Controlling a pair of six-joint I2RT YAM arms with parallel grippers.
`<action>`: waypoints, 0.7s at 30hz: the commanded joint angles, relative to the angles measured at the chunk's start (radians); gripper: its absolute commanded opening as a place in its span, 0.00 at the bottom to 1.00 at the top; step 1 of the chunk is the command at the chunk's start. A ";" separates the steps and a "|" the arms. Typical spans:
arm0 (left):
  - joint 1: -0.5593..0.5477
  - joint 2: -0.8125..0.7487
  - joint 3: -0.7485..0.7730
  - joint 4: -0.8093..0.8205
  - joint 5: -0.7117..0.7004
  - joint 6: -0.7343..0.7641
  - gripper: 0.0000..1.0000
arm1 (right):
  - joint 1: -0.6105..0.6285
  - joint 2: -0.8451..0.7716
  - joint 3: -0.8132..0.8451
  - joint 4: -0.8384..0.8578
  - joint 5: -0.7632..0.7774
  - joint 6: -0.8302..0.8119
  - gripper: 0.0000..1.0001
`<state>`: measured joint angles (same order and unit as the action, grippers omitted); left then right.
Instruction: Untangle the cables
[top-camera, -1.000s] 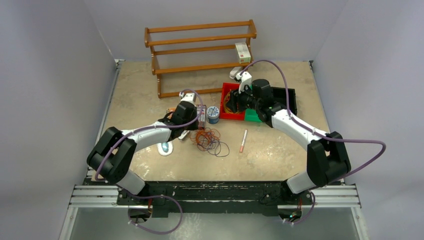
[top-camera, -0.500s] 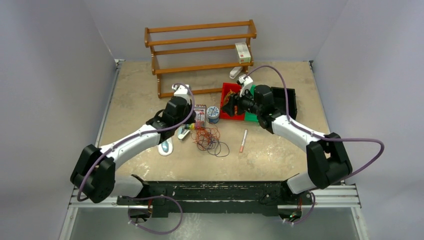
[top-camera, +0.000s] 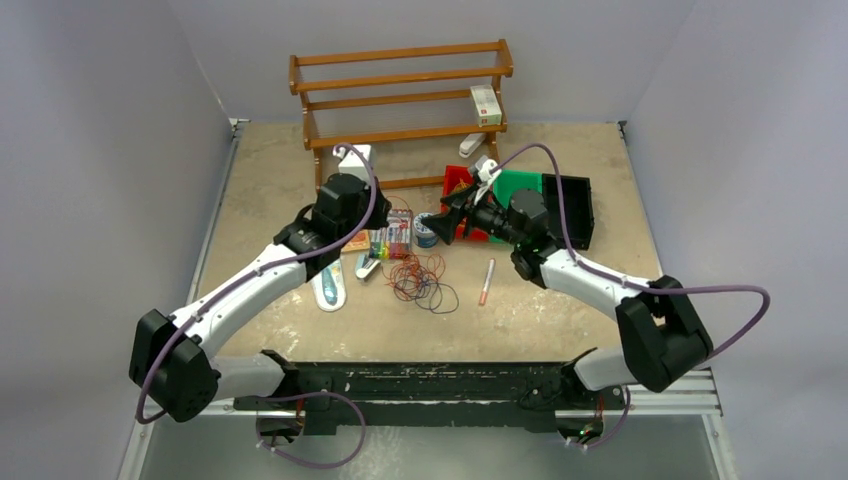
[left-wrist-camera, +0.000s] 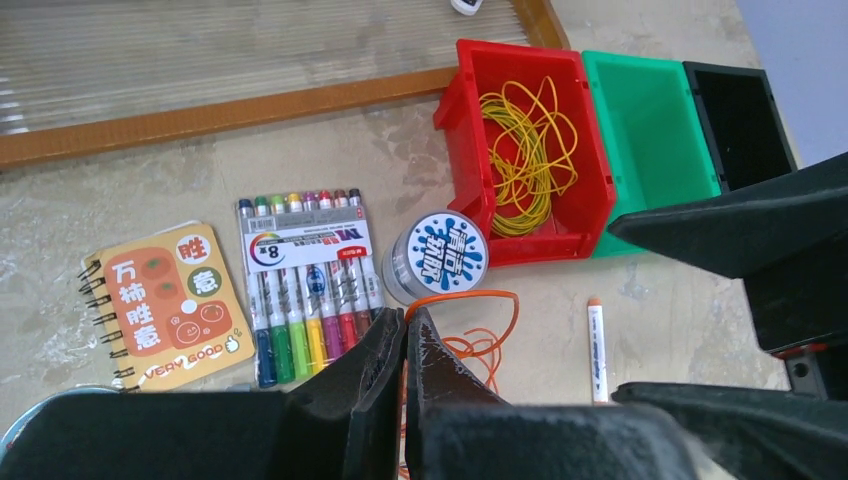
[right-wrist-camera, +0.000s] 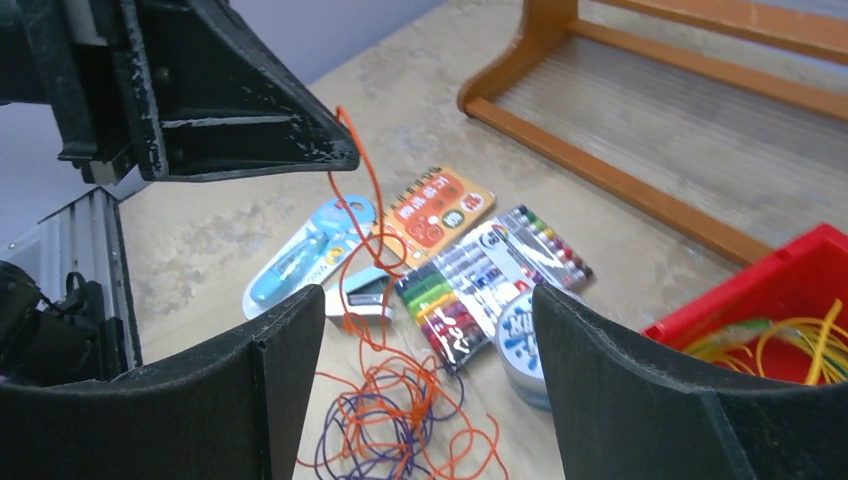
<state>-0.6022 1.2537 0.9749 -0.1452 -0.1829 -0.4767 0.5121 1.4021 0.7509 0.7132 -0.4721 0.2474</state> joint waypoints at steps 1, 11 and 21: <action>0.007 -0.047 0.071 -0.018 0.007 0.021 0.00 | 0.028 0.031 -0.007 0.225 -0.020 0.020 0.78; 0.007 -0.070 0.135 -0.082 0.014 0.038 0.00 | 0.122 0.171 0.075 0.341 -0.011 -0.003 0.78; 0.007 -0.092 0.231 -0.112 0.067 0.049 0.00 | 0.167 0.301 0.165 0.396 -0.006 0.008 0.75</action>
<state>-0.6022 1.2037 1.1156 -0.2714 -0.1570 -0.4503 0.6636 1.6798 0.8547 1.0229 -0.4702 0.2543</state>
